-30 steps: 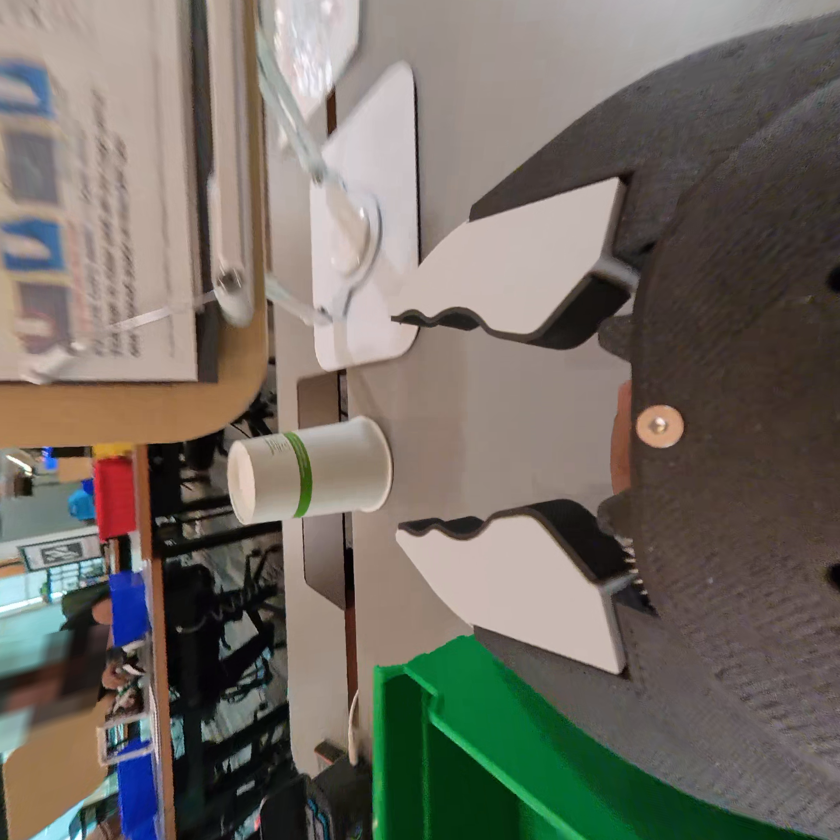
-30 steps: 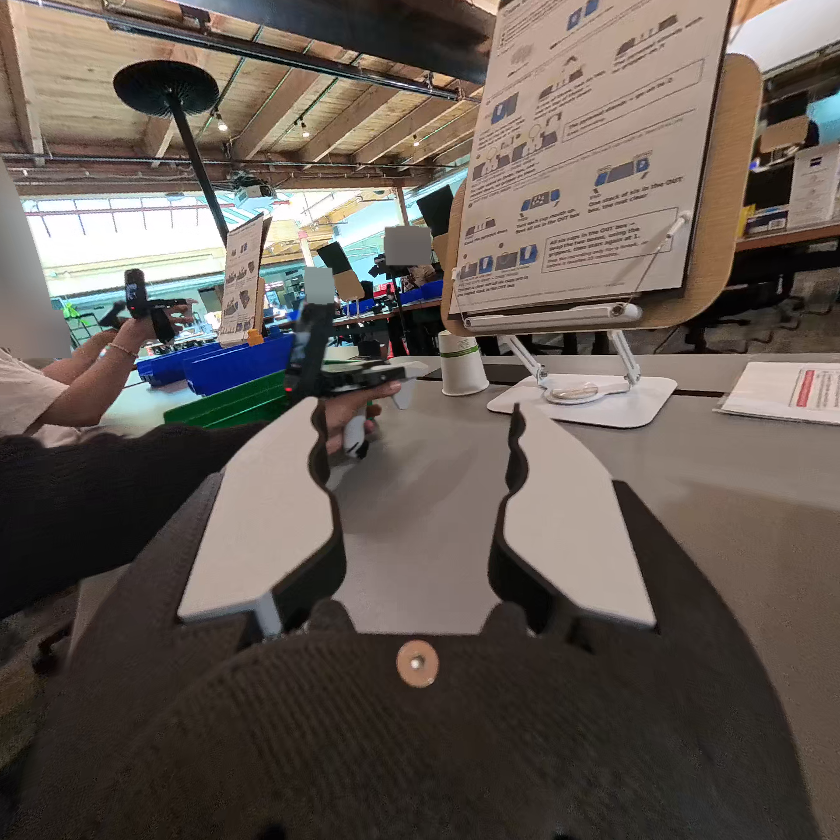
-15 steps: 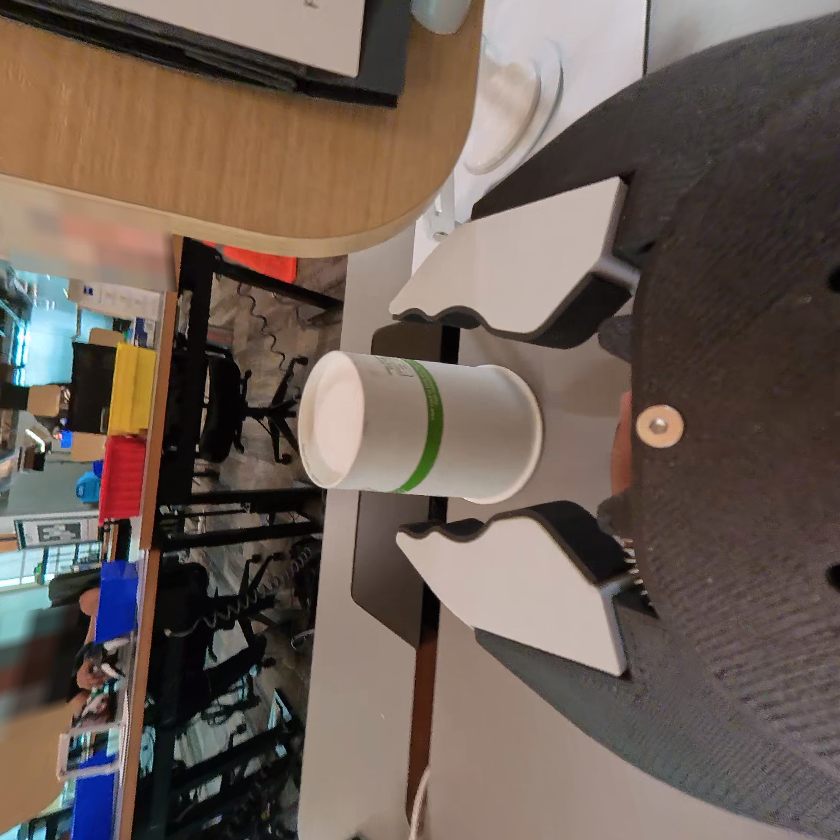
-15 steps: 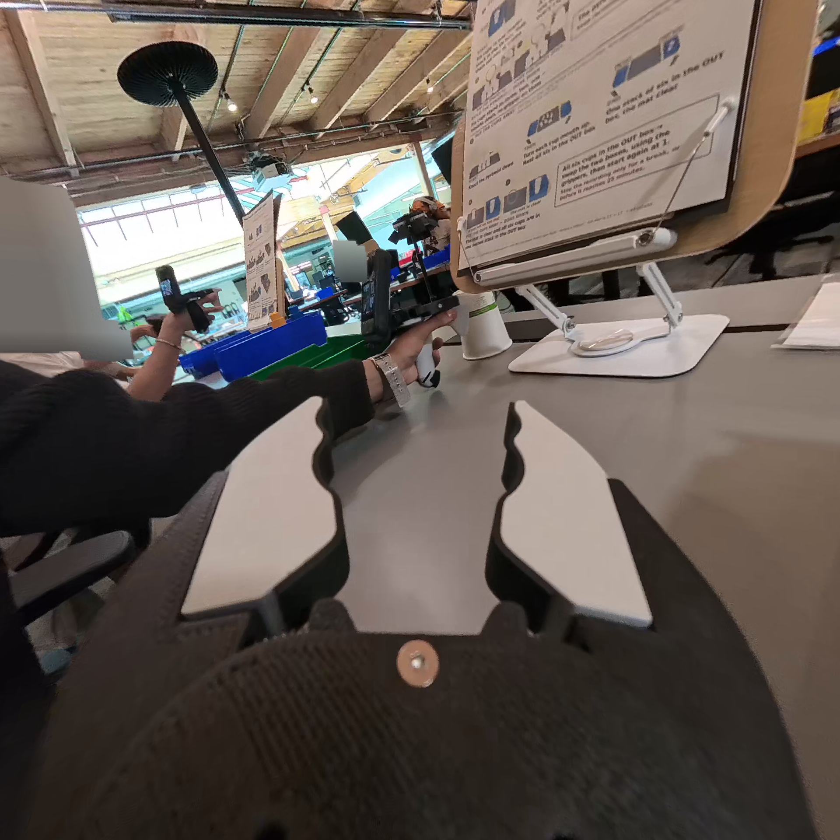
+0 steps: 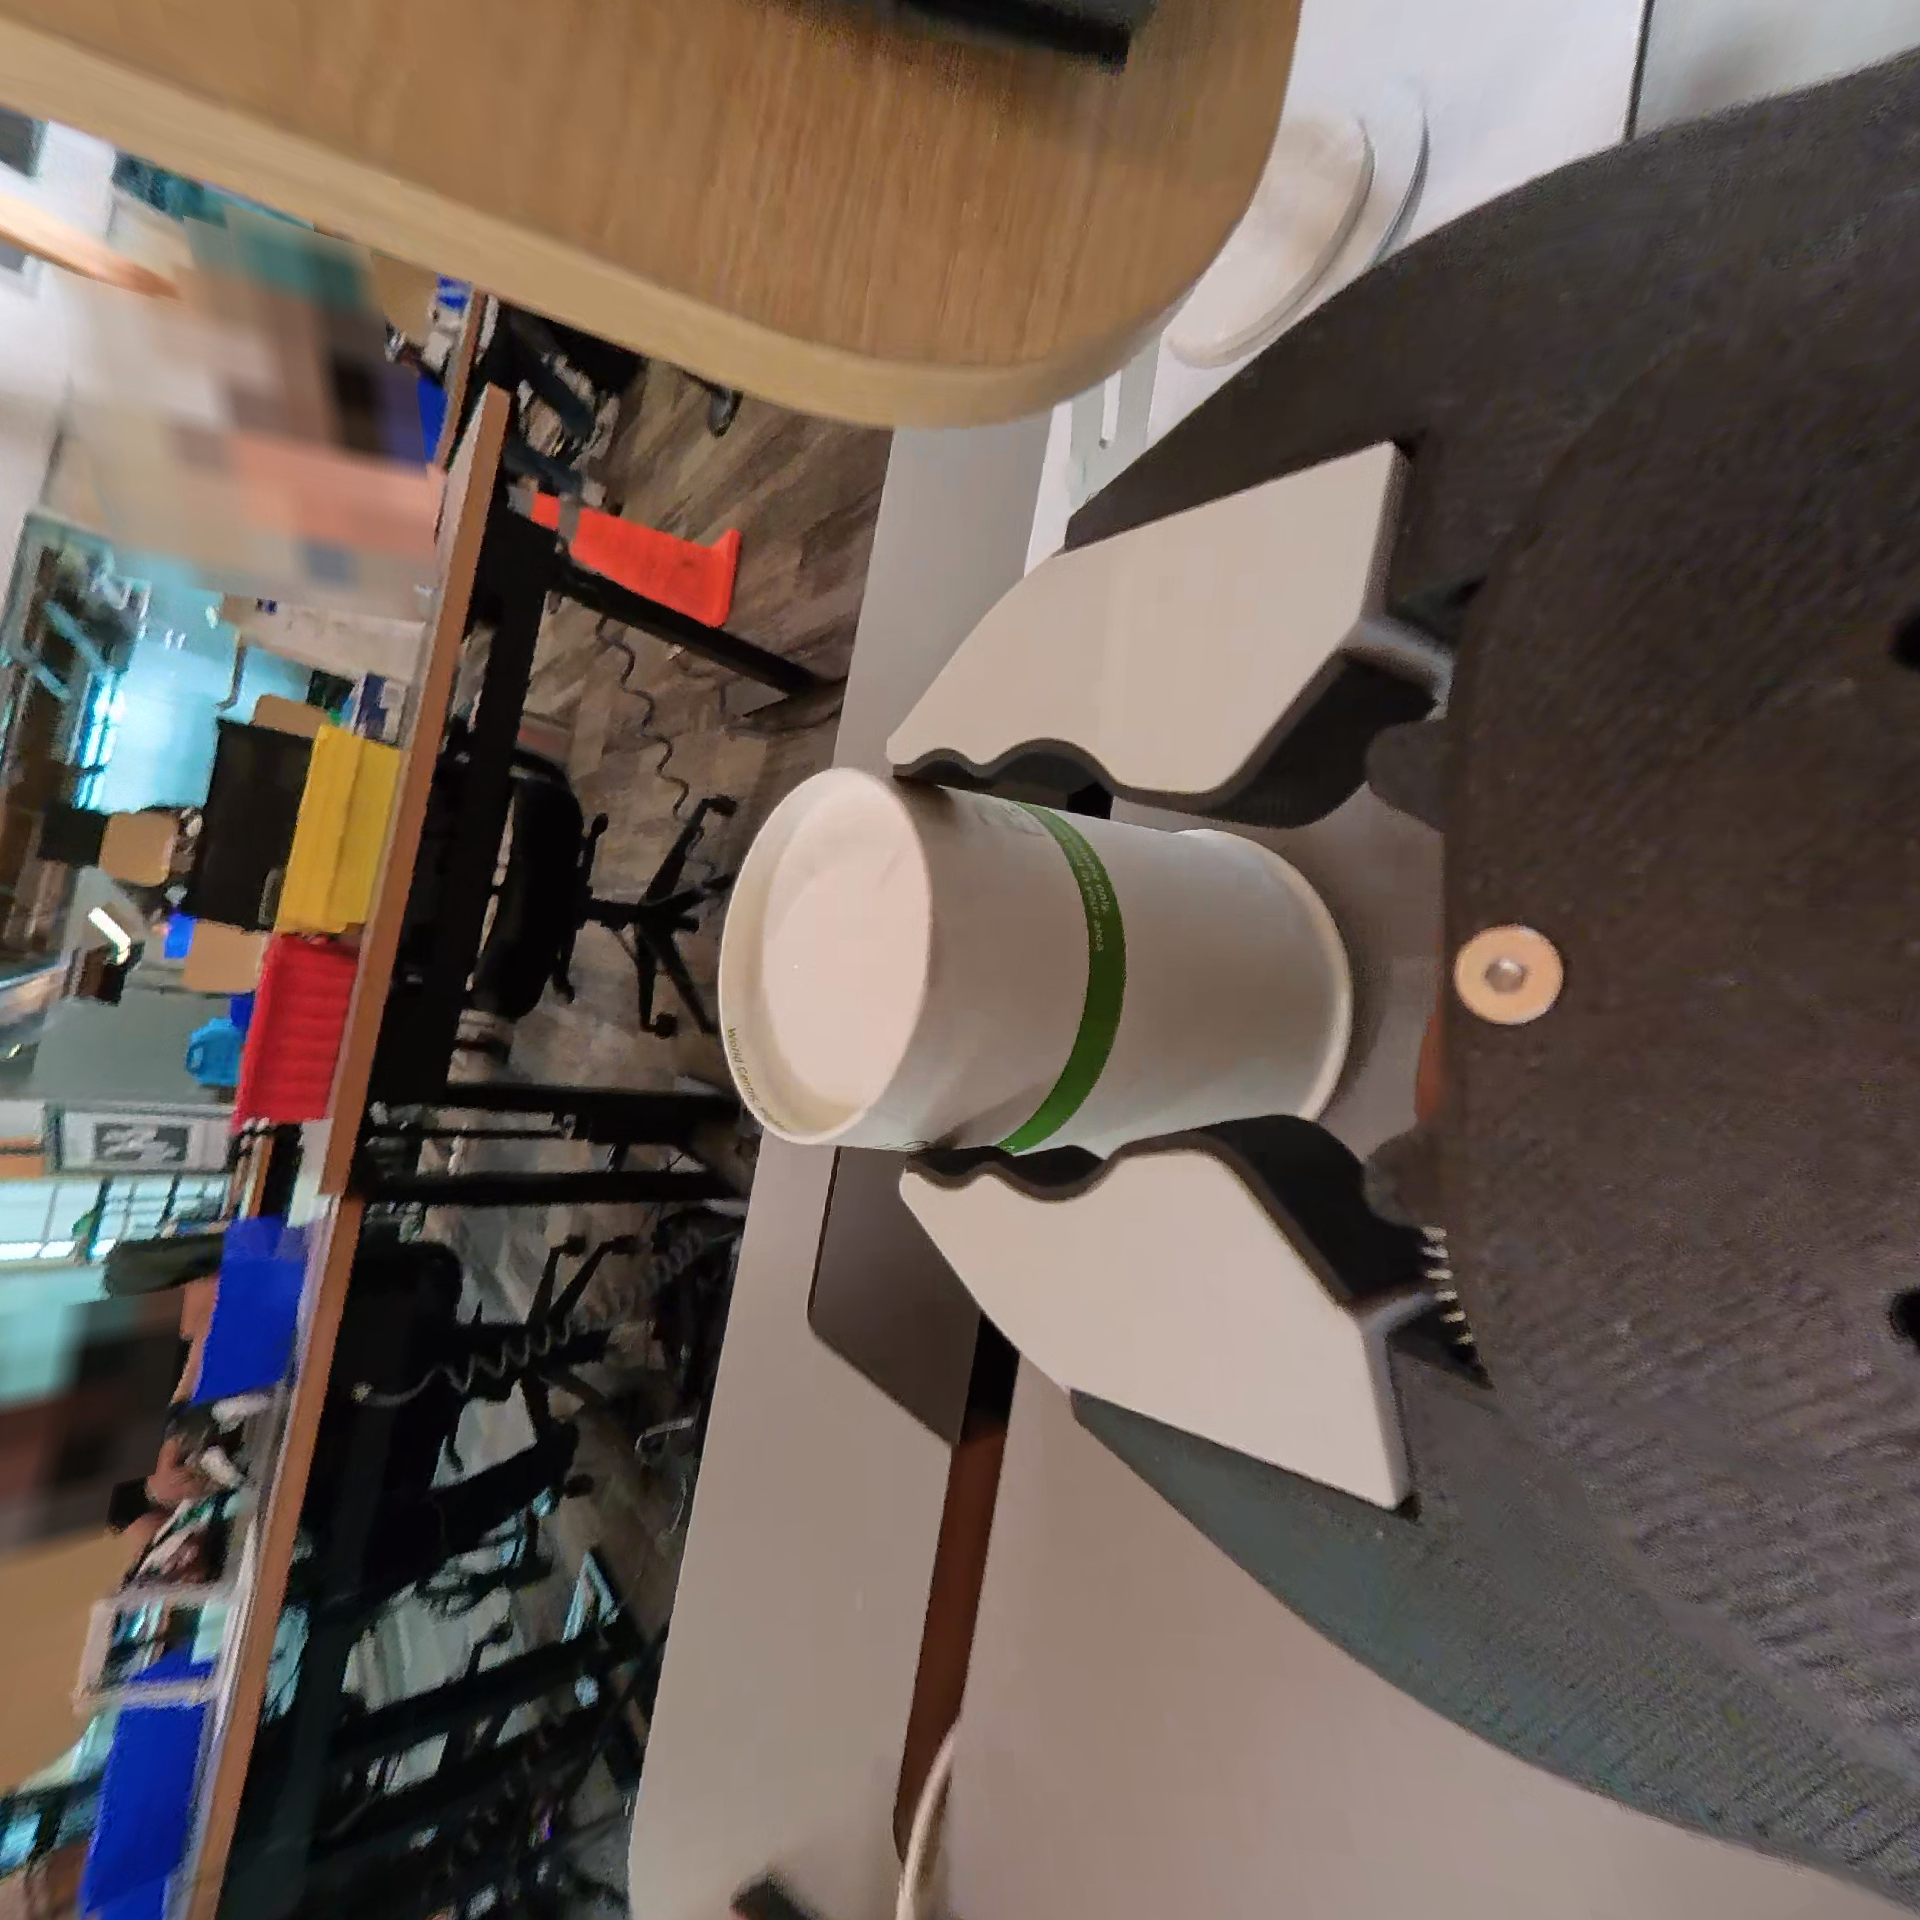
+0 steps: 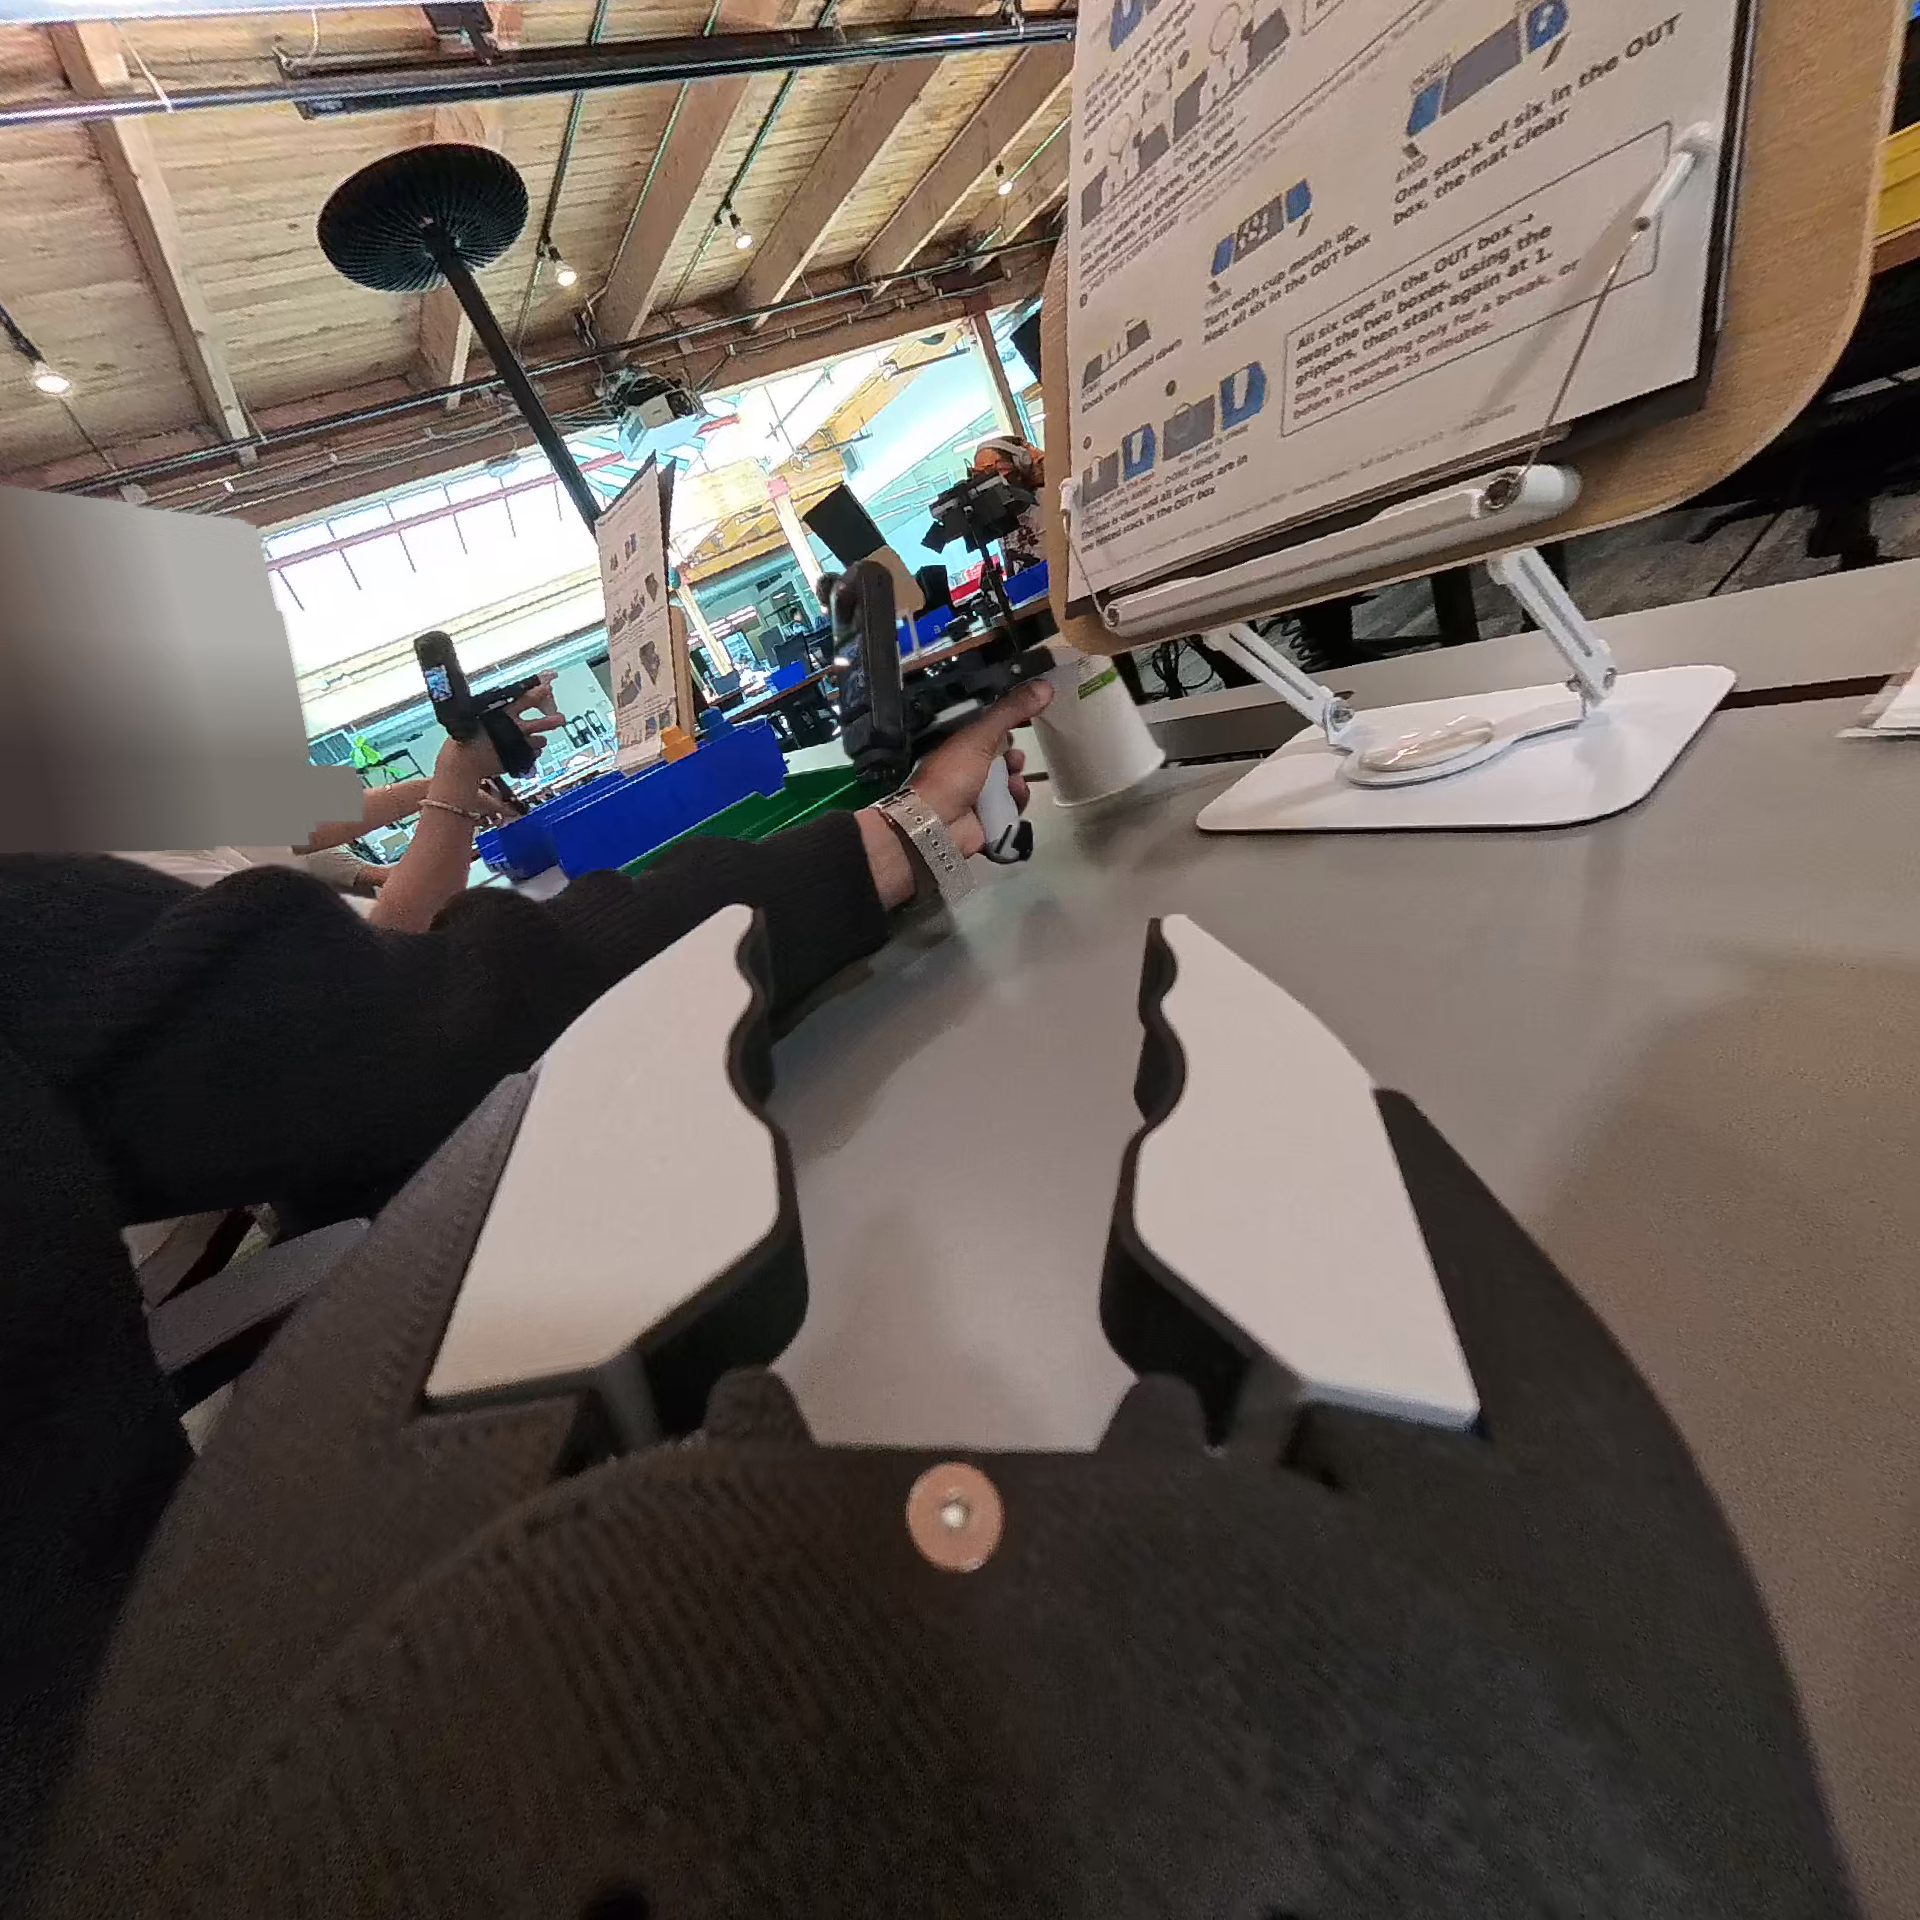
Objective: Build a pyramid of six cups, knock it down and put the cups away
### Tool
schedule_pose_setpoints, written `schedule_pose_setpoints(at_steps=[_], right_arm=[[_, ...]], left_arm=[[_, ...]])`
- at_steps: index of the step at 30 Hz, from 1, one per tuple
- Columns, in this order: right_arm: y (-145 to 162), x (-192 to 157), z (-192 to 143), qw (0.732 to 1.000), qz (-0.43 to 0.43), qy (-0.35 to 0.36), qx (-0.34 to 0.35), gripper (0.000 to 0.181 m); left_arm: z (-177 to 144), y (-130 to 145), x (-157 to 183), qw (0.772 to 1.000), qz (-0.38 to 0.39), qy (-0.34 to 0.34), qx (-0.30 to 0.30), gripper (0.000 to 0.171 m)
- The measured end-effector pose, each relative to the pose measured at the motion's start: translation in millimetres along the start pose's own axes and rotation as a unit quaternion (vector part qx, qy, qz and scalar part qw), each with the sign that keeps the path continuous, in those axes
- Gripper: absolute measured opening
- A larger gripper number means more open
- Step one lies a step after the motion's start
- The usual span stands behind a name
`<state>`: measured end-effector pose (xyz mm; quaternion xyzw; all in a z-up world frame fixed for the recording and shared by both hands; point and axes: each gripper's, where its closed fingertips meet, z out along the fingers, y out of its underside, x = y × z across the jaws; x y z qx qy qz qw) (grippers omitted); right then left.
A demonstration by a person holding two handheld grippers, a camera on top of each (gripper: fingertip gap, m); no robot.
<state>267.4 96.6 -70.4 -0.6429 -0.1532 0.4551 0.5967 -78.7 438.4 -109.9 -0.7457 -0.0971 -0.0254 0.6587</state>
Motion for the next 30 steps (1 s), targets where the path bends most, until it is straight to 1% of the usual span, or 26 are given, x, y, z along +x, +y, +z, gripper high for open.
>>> schedule_pose_setpoints(at_steps=[3,4,5,6,7,9,12,14,15,17,19,20,22,24,26,29,30], right_arm=[[1,-4,0,1.0,0.001,-0.007,-0.002,0.068],[2,-5,0,1.0,0.004,-0.011,-0.005,0.068],[4,-6,0,1.0,0.01,-0.016,-0.009,0.067],[5,-9,0,0.999,0.018,-0.023,-0.012,0.067],[6,-11,1,0.999,0.026,-0.029,-0.013,0.067],[8,-17,2,0.999,0.03,-0.04,-0.017,0.068],[14,-27,3,0.998,0.009,-0.051,-0.032,0.068],[16,-32,4,0.998,-0.007,-0.057,-0.04,0.068],[16,-35,5,0.997,-0.007,-0.061,-0.04,0.068],[16,-42,7,0.997,0.012,-0.071,-0.035,0.069],[12,-49,10,0.995,0.055,-0.081,-0.022,0.07],[9,-53,11,0.993,0.085,-0.087,-0.007,0.07],[2,-60,12,0.981,0.162,-0.1,0.029,0.071],[-2,-67,13,0.963,0.233,-0.12,0.058,0.071],[-1,-76,13,0.951,0.267,-0.139,0.069,0.069],[4,-93,17,0.951,0.259,-0.162,0.057,0.062],[5,-98,19,0.951,0.251,-0.171,0.052,0.057]], left_arm=[[-30,-11,-2,1.0,0.006,-0.026,0.014,0.068],[-44,-12,5,1.0,-0.003,-0.009,0.012,0.068],[-60,-11,9,1.0,-0.024,-0.014,0.006,0.068],[-77,-14,13,0.999,-0.044,-0.016,0.021,0.067],[-92,-14,24,0.998,-0.053,0.003,0.026,0.068],[-119,-5,43,0.998,-0.051,0.027,-0.004,0.068],[-165,-7,68,0.996,-0.064,0.069,0.007,0.068],[-200,-15,93,0.99,-0.072,0.122,0.024,0.068],[-220,-22,108,0.982,-0.081,0.164,0.04,0.068],[-266,-37,144,0.955,-0.103,0.268,0.073,0.068],[-312,-49,173,0.916,-0.129,0.368,0.088,0.068],[-333,-54,182,0.894,-0.153,0.411,0.09,0.068],[-362,-59,190,0.857,-0.213,0.462,0.082,0.068],[-380,-60,190,0.829,-0.261,0.489,0.075,0.068],[-389,-54,187,0.821,-0.274,0.497,0.069,0.068],[-402,-36,190,0.813,-0.274,0.512,0.047,0.068],[-405,-29,191,0.815,-0.272,0.511,0.041,0.068]])
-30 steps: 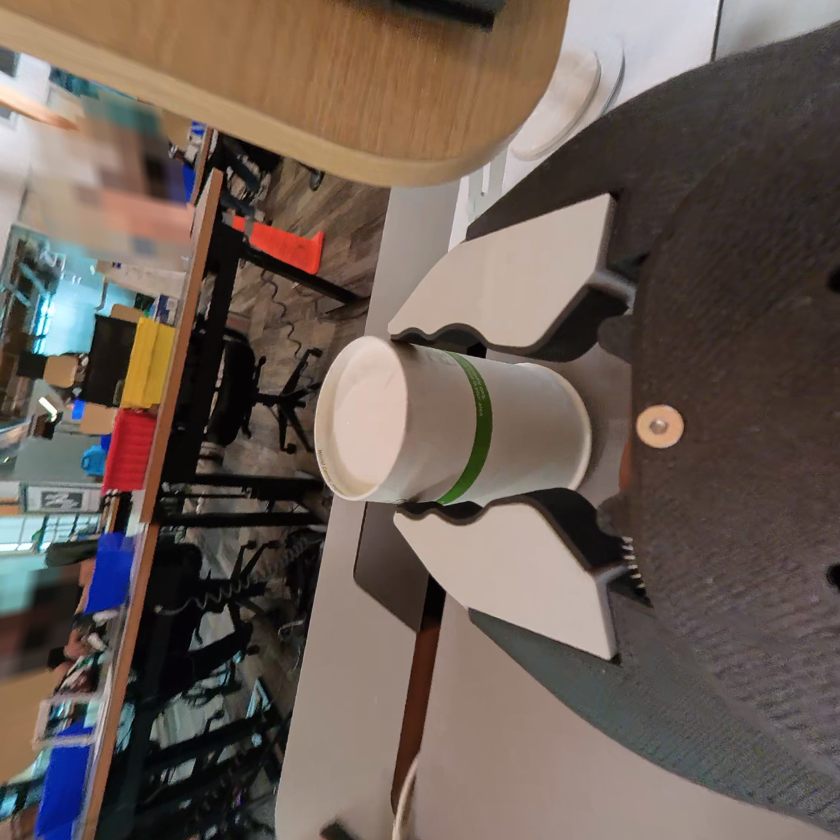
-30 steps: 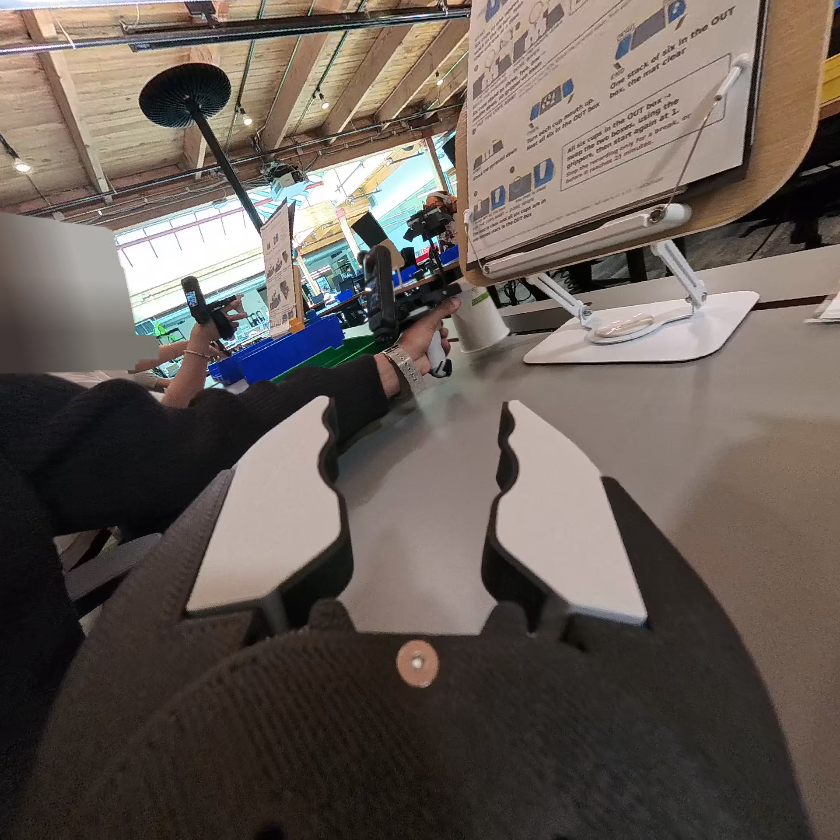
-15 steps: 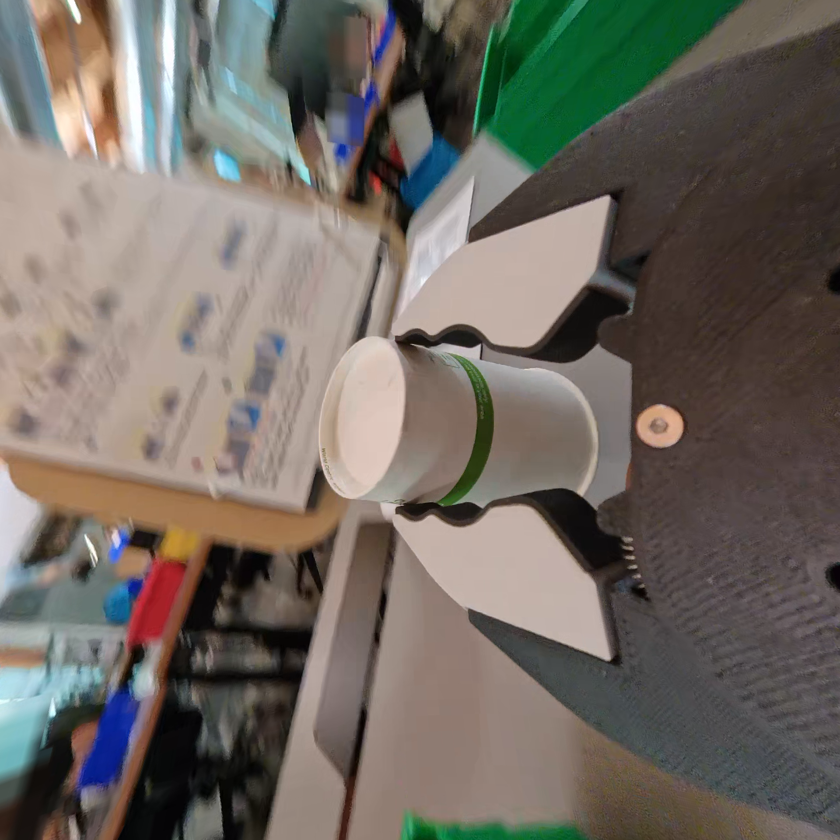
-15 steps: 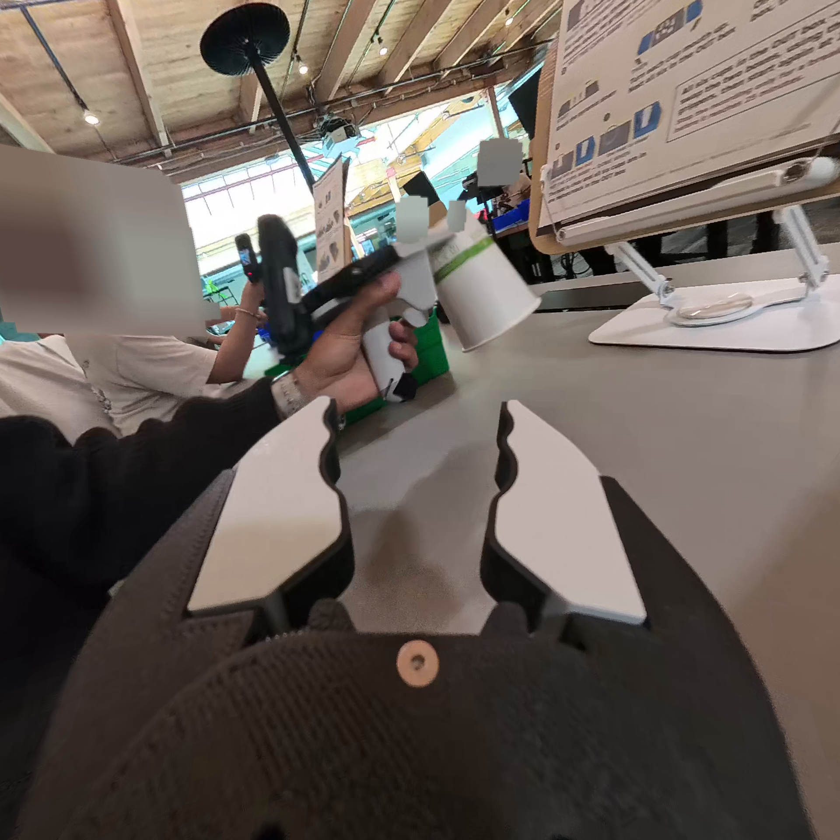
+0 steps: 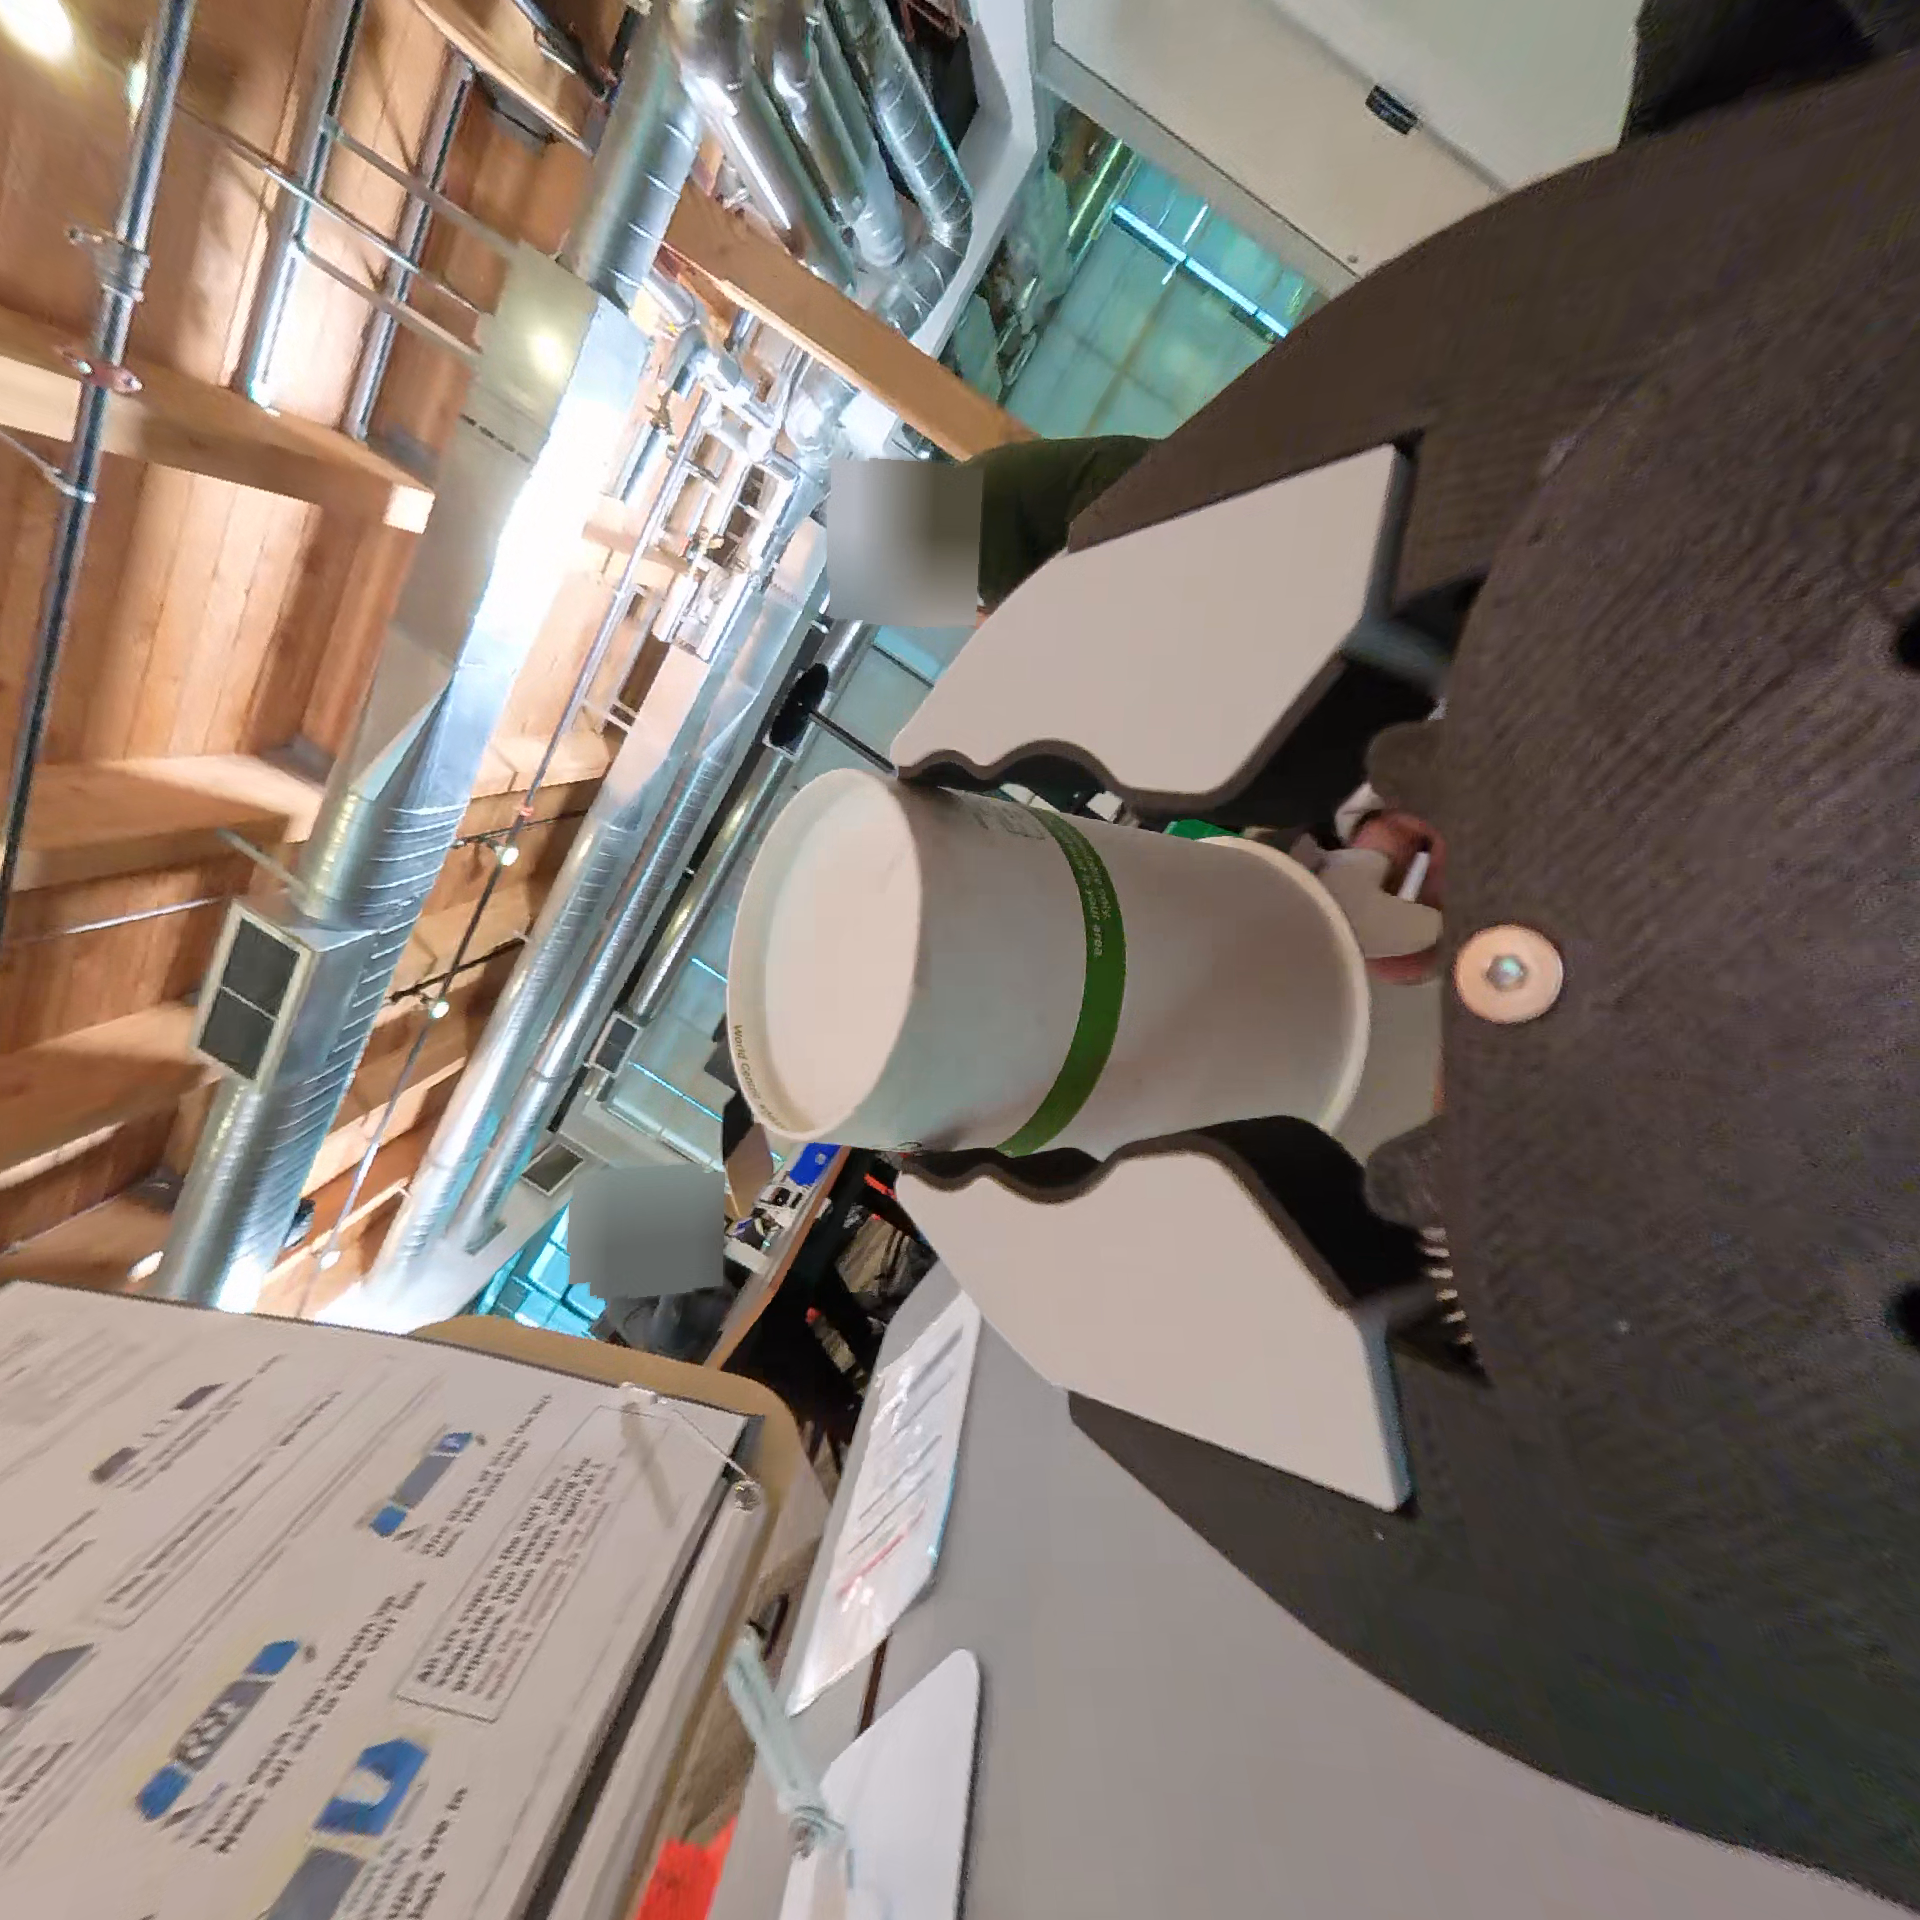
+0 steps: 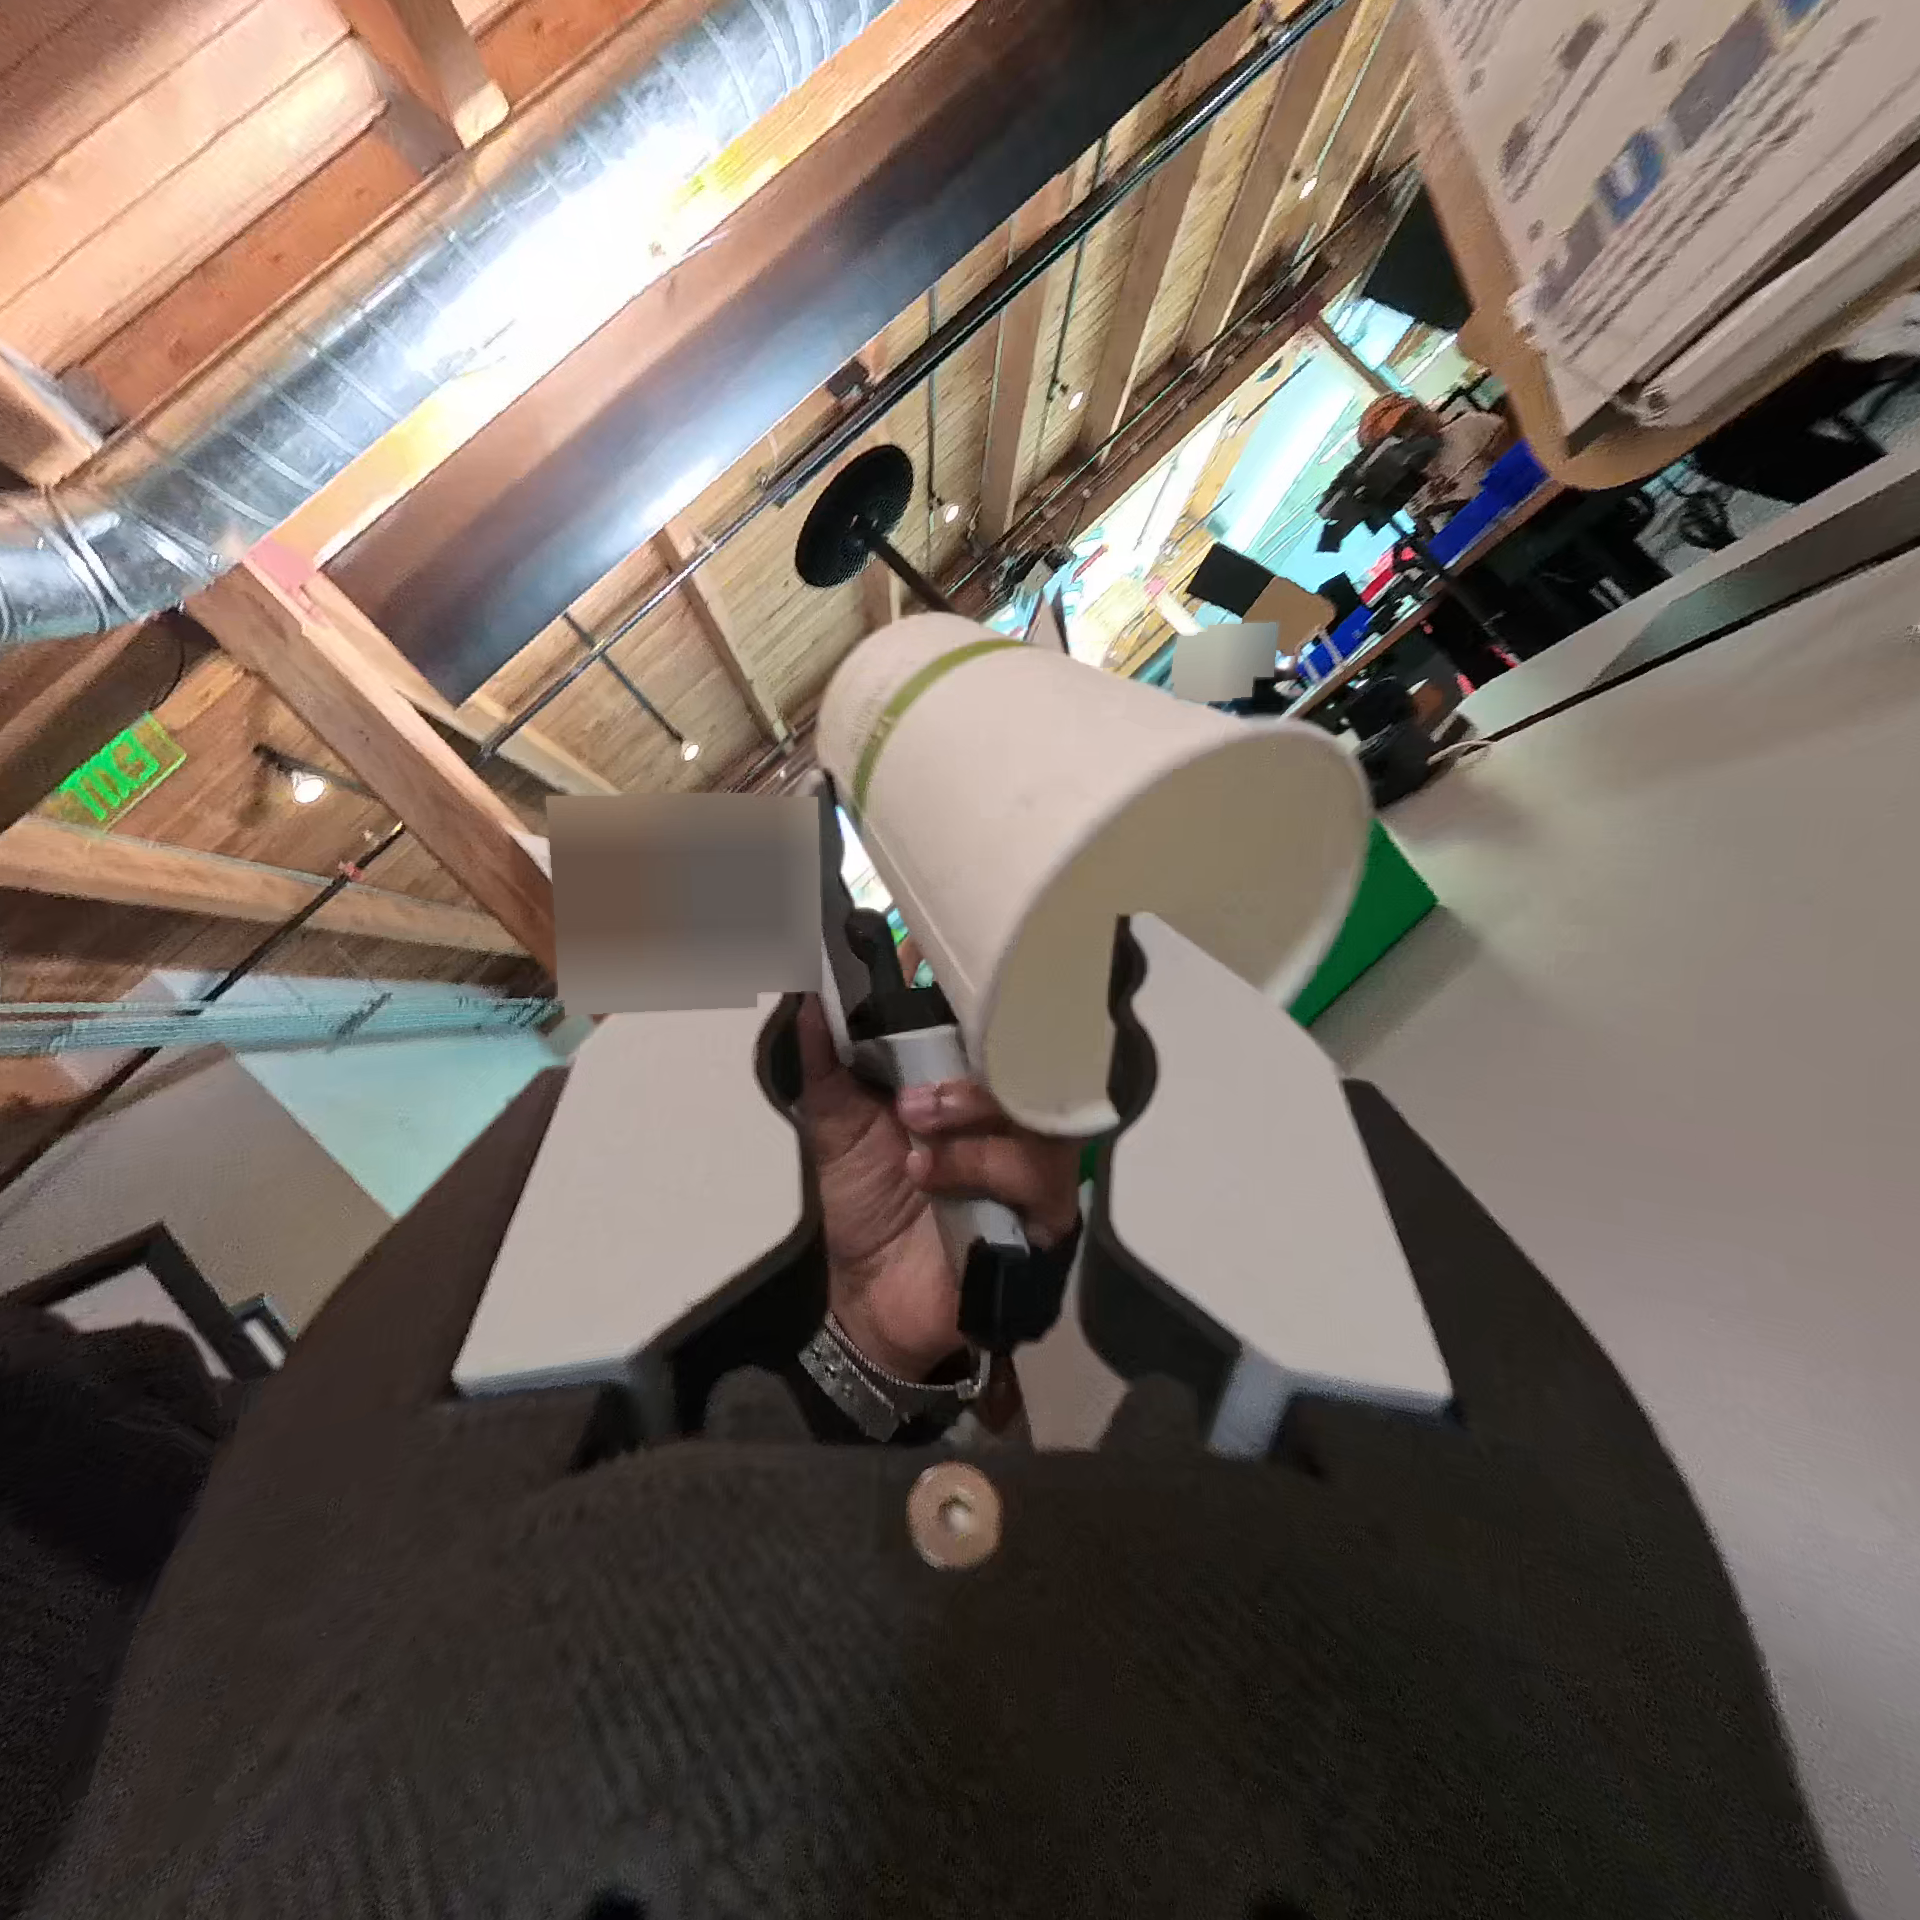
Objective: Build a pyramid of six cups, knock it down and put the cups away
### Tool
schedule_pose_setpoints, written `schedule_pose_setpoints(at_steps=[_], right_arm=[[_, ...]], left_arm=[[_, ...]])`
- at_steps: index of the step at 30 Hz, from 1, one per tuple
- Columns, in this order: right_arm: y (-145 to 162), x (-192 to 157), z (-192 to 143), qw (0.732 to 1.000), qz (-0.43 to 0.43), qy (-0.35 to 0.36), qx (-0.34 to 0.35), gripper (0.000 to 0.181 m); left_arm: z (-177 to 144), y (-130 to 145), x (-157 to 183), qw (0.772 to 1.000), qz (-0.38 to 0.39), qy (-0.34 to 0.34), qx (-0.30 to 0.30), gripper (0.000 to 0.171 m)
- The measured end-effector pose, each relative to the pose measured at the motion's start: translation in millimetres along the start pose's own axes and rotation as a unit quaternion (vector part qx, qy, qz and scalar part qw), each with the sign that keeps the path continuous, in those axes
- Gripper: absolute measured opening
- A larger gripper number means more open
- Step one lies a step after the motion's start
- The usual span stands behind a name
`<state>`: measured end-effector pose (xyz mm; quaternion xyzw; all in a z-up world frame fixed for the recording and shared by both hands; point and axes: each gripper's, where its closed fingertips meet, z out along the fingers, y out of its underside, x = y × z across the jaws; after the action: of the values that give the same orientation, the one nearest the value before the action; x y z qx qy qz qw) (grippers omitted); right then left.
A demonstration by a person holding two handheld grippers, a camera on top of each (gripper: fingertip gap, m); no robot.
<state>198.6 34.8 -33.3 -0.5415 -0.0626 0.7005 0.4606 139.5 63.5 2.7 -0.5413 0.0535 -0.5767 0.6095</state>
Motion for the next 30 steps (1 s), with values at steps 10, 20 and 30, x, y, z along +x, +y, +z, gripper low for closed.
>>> schedule_pose_setpoints(at_steps=[10,20,30], right_arm=[[-24,1,6,0.997,-0.06,-0.037,-0.009,0.007],[-163,-31,-14,0.931,-0.361,0.049,-0.006,0.007],[-287,-29,-158,0.74,-0.536,0.379,-0.144,0.007]], left_arm=[[-20,38,-14,0.996,0.001,-0.018,-0.083,0.06],[-61,42,-63,0.964,0.127,-0.172,-0.156,0.048],[-77,58,-76,0.938,0.182,-0.211,-0.208,0.048]])
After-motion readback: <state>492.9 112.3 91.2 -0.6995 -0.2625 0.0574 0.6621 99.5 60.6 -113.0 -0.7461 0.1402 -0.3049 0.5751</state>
